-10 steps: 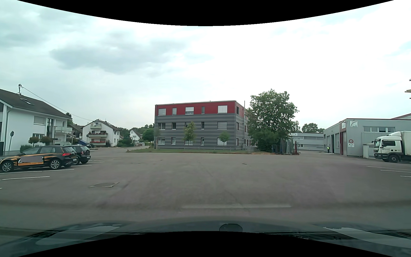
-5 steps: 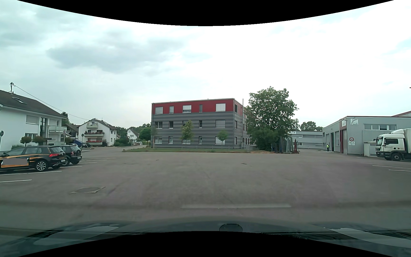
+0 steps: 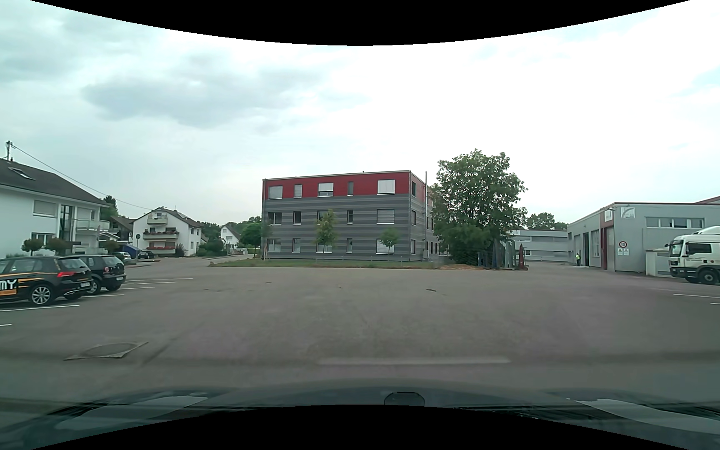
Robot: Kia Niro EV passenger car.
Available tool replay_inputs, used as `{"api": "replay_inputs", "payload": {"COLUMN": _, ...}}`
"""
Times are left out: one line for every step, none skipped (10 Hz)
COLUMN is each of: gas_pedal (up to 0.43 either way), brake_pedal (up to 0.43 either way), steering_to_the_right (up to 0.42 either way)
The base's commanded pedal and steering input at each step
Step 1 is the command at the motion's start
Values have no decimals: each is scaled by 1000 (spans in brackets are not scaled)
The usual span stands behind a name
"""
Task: Follow the waypoints while adhering to traffic rules and regulations
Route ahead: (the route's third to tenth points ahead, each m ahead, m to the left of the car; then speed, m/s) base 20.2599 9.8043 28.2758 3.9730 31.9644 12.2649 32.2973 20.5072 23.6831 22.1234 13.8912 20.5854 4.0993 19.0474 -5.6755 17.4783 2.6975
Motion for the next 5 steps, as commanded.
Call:
{"api": "replay_inputs", "payload": {"gas_pedal": 138, "brake_pedal": 0, "steering_to_the_right": 7}}
{"api": "replay_inputs", "payload": {"gas_pedal": 138, "brake_pedal": 0, "steering_to_the_right": 5}}
{"api": "replay_inputs", "payload": {"gas_pedal": 138, "brake_pedal": 0, "steering_to_the_right": 4}}
{"api": "replay_inputs", "payload": {"gas_pedal": 138, "brake_pedal": 0, "steering_to_the_right": 4}}
{"api": "replay_inputs", "payload": {"gas_pedal": 138, "brake_pedal": 0, "steering_to_the_right": 0}}
